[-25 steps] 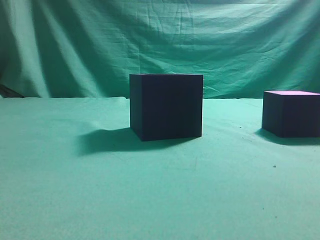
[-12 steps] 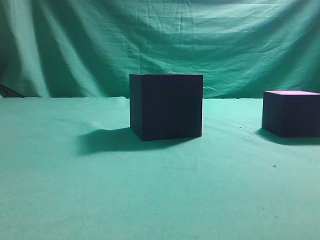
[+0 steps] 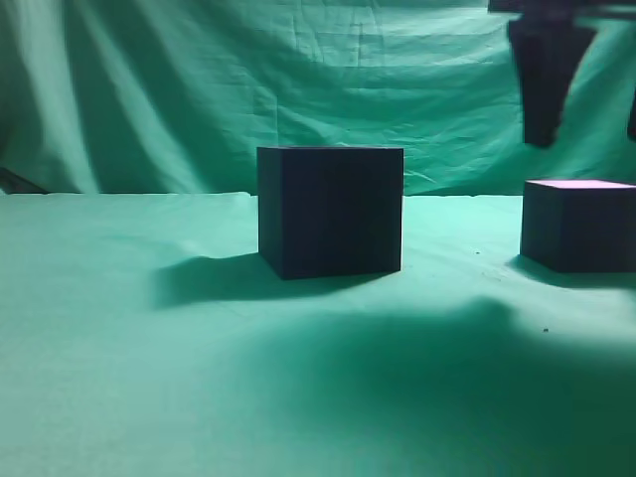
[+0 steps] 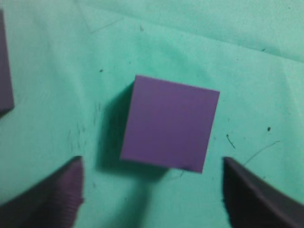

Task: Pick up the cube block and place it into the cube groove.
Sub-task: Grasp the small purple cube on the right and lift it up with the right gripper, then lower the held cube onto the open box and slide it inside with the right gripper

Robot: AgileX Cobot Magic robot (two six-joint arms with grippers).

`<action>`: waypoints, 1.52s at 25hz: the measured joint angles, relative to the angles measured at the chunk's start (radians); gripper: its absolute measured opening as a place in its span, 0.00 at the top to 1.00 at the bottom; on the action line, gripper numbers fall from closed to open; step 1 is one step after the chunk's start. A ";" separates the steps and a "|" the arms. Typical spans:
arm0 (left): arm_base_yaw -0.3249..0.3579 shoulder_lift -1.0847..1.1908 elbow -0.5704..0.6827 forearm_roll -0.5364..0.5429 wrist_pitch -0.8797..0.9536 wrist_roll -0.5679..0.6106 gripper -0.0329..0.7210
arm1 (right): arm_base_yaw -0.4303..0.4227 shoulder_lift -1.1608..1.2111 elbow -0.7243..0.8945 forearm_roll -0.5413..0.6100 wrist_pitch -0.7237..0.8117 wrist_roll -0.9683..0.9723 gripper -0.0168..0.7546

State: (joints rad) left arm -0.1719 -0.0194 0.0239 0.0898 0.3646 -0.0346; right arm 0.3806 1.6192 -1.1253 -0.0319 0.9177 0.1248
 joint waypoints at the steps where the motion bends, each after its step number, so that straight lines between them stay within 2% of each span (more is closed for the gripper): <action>1: 0.000 0.000 0.000 0.000 0.000 0.000 0.96 | 0.000 0.014 0.000 -0.007 -0.011 0.020 0.21; 2: 0.000 0.000 0.000 0.000 0.000 0.000 0.96 | 0.000 0.030 -0.002 -0.012 -0.023 0.037 0.17; 9: 0.000 0.000 0.000 0.000 0.000 0.000 0.96 | 0.000 0.119 -0.002 -0.053 -0.103 0.092 0.18; 10: 0.000 0.000 0.000 0.000 0.000 0.000 0.96 | 0.000 0.129 -0.002 -0.058 -0.111 0.096 0.24; 15: 0.000 0.000 0.000 0.000 0.000 0.000 0.96 | 0.000 0.160 -0.002 -0.095 -0.123 0.132 0.24; 17: 0.000 0.000 0.000 0.000 0.000 0.000 0.96 | 0.000 0.160 -0.002 -0.104 -0.124 0.153 0.38; 18: 0.000 0.000 0.000 0.000 0.000 0.000 0.96 | 0.000 0.160 -0.002 -0.104 -0.123 0.161 0.43; 22: 0.000 0.000 0.000 0.000 0.000 0.000 0.96 | 0.000 0.161 -0.042 -0.106 -0.080 0.164 0.42; 28: 0.000 0.000 0.000 0.000 0.000 0.000 0.96 | 0.015 0.145 -0.204 -0.100 0.036 0.158 0.42; 34: 0.000 0.000 0.000 0.000 0.000 0.000 0.96 | 0.184 0.114 -0.380 -0.084 0.122 0.149 0.42; 38: 0.000 0.000 0.000 0.000 0.000 0.000 0.96 | 0.315 0.120 -0.413 -0.069 0.121 0.149 0.42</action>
State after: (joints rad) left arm -0.1719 -0.0194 0.0239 0.0898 0.3646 -0.0346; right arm 0.6951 1.7393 -1.5383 -0.1010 1.0382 0.2742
